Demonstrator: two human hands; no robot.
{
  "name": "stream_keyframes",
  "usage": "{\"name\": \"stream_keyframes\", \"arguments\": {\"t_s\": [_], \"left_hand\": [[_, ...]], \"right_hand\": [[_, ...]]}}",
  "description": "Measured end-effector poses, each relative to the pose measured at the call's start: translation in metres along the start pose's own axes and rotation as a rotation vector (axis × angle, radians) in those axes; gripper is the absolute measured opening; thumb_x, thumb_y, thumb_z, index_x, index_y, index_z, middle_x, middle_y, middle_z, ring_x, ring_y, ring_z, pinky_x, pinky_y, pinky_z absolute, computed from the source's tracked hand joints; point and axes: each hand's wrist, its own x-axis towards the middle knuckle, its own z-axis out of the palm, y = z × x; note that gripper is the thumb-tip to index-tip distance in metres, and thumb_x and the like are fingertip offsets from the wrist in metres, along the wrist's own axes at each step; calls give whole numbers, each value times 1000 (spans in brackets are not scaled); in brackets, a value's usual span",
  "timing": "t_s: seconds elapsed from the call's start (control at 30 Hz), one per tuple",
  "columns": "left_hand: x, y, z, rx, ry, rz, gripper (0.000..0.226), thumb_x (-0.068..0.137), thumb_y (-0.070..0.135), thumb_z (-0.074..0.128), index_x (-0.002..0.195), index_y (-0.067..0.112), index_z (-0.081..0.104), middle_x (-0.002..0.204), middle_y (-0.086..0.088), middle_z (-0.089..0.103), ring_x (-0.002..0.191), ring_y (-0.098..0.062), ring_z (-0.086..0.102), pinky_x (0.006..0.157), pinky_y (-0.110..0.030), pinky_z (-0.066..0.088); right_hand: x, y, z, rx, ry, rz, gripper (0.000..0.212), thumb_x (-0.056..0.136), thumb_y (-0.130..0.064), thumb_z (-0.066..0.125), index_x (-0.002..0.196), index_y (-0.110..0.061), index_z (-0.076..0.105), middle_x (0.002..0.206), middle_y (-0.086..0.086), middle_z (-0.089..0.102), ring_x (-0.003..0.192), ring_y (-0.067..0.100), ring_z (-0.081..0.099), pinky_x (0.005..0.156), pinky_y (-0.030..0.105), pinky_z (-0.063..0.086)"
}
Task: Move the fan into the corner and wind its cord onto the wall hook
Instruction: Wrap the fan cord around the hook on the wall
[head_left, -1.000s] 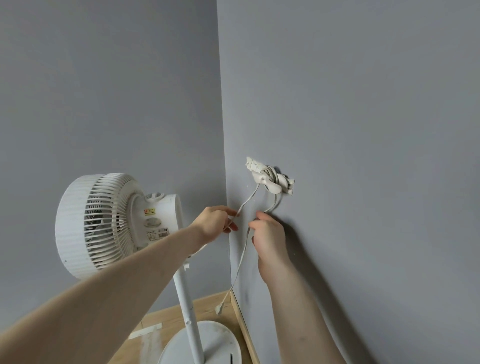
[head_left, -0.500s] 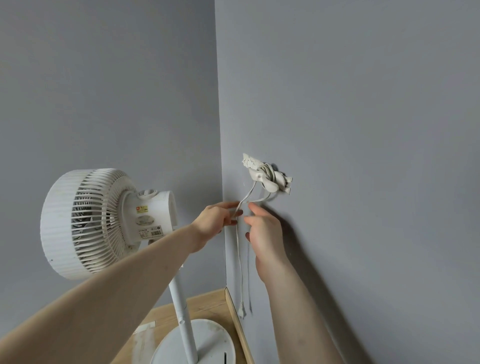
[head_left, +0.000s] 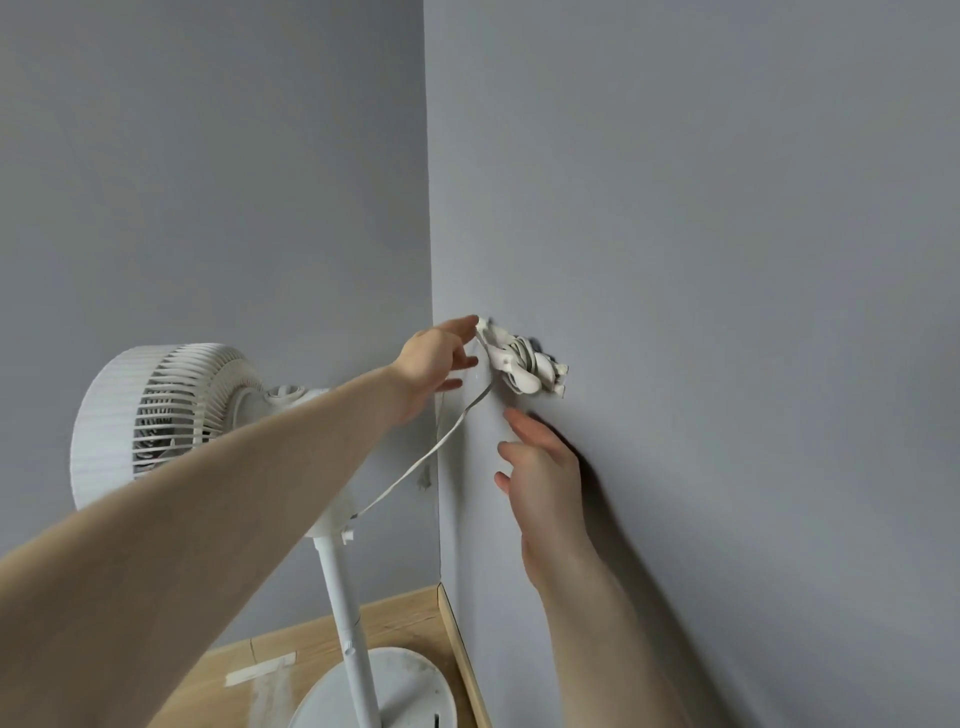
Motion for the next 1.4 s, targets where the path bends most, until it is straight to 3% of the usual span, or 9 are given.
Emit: {"name": "stream_keyframes", "arguments": {"t_s": [0.1, 0.3, 0.47, 0.63, 0.73, 0.9, 1.1, 1.23, 1.4], "left_hand": [[-3, 20, -2, -61, 1, 31, 67, 88, -3, 32, 145, 24, 54, 143, 10, 58, 117, -15, 67, 107, -42, 49], [-9, 47, -4, -334, -12, 40, 54, 89, -1, 38, 135, 16, 59, 133, 4, 62, 105, -19, 74, 105, -42, 50], [-12, 68, -3, -393, 51, 66, 53, 87, -6, 39, 133, 6, 60, 126, -7, 66, 105, -20, 75, 100, -37, 54], [-16, 84, -3, -164, 194, 209, 66, 76, -20, 29, 115, 12, 72, 92, -1, 58, 89, -14, 77, 81, -25, 55], [-22, 90, -7, 188, 310, 315, 49, 85, -8, 42, 109, 19, 74, 87, 7, 68, 73, 4, 72, 67, -18, 55], [-32, 93, -15, 620, 442, 515, 21, 80, 9, 73, 93, 25, 78, 80, 11, 75, 83, -12, 72, 79, -28, 58], [-53, 106, -20, 756, 449, 330, 3, 76, 25, 73, 78, 26, 75, 70, 7, 74, 65, -18, 74, 69, -33, 62], [-70, 122, -17, 980, 430, 307, 9, 75, 31, 77, 80, 24, 77, 75, 8, 72, 75, -19, 67, 65, -26, 50], [-80, 135, -11, 981, 244, 182, 27, 71, 38, 83, 83, 15, 79, 78, 1, 75, 69, -24, 67, 67, -31, 56]], "right_hand": [[-4, -3, -1, 26, 11, -20, 44, 88, -2, 50, 94, -41, 70, 124, -22, 63, 123, 9, 59, 112, 44, 45], [-7, -5, -6, 51, 9, -41, 46, 90, 3, 50, 98, -37, 71, 115, -19, 66, 117, 15, 63, 107, 46, 49], [-11, -7, -8, 86, 6, -30, 42, 92, 2, 50, 104, -32, 73, 126, -11, 66, 119, 17, 63, 105, 42, 52], [-17, -10, -11, 69, 10, -42, 40, 93, 0, 50, 113, -27, 71, 120, -13, 67, 112, 13, 67, 105, 42, 52], [-22, -11, -14, 56, 19, -29, 41, 92, -1, 49, 112, -29, 72, 115, -15, 69, 106, 8, 69, 104, 41, 53], [-30, -14, -16, 74, 37, -20, 39, 92, -3, 51, 107, -32, 73, 112, -14, 71, 102, 9, 71, 103, 42, 53], [-40, -16, -15, 110, 54, -56, 39, 91, -3, 52, 107, -32, 72, 121, -13, 69, 104, 8, 71, 102, 41, 54], [-45, -20, -16, 135, 68, -82, 39, 92, -2, 52, 107, -31, 72, 122, -14, 69, 106, 9, 71, 99, 40, 56], [-54, -26, -10, 151, 52, -109, 36, 93, -2, 52, 110, -27, 71, 122, -9, 70, 107, 11, 71, 94, 34, 57]]}}
